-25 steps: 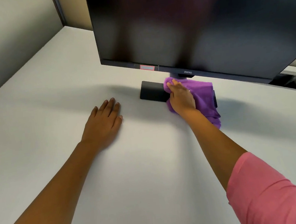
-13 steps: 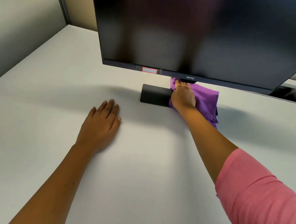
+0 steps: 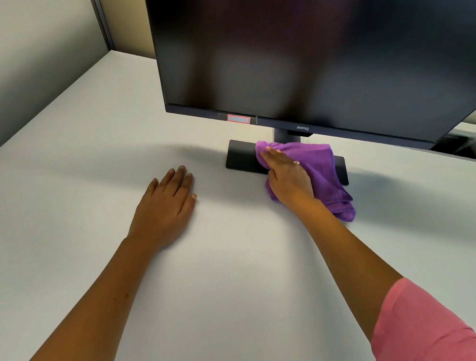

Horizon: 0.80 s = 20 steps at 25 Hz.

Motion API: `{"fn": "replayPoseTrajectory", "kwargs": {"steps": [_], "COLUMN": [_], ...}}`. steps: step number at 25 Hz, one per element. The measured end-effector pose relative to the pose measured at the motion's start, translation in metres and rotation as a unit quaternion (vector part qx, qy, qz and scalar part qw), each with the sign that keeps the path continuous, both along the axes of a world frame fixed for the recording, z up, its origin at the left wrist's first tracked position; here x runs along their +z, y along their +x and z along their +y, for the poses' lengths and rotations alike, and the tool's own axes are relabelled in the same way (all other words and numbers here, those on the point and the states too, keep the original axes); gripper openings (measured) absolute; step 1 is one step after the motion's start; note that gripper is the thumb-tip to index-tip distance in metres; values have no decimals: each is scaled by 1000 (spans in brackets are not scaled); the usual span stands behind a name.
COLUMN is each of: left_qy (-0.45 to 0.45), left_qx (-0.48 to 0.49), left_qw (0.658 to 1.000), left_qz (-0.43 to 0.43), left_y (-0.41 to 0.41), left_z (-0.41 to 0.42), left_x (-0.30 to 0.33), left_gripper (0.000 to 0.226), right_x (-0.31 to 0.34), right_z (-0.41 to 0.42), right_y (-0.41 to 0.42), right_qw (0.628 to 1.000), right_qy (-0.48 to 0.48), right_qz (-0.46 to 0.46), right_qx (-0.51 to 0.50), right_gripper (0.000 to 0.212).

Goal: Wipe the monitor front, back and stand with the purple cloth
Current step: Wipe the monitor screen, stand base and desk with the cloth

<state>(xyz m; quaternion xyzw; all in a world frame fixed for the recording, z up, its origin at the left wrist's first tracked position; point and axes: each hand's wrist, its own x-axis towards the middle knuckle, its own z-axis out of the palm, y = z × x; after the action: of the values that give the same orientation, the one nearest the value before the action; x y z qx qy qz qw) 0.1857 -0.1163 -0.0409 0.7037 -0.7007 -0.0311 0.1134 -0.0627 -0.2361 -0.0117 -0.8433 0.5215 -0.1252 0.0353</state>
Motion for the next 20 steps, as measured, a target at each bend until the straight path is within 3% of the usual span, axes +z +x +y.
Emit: {"fn": "replayPoseTrajectory", "kwargs": {"steps": [2, 5, 9, 11, 13, 18, 20], "left_qy": [4, 7, 17, 23, 28, 38, 39], "left_qx": [-1, 0, 0, 2, 2, 3, 1], "left_qw": [1000, 1000, 1000, 1000, 1000, 999, 999], "left_qz": [3, 6, -1, 1, 2, 24, 32], "left_y": [1, 2, 1, 2, 1, 4, 5], "left_z": [0, 3, 5, 4, 3, 1, -1], "left_x": [1, 2, 5, 7, 7, 7, 7], "left_gripper": [72, 69, 64, 62, 60, 58, 57], "right_x": [-2, -6, 0, 4, 6, 3, 10], "right_z": [9, 19, 19, 11, 6, 13, 25], "right_y": [-19, -56, -85, -74, -51, 29, 47], "right_qw": [997, 991, 965, 954, 957, 986, 986], "right_qy": [23, 47, 95, 116, 130, 129, 154], "right_qz": [71, 119, 33, 16, 22, 66, -30], "right_qx": [21, -49, -242, -276, -258, -82, -62], "right_gripper": [54, 56, 53, 51, 52, 57, 47]}}
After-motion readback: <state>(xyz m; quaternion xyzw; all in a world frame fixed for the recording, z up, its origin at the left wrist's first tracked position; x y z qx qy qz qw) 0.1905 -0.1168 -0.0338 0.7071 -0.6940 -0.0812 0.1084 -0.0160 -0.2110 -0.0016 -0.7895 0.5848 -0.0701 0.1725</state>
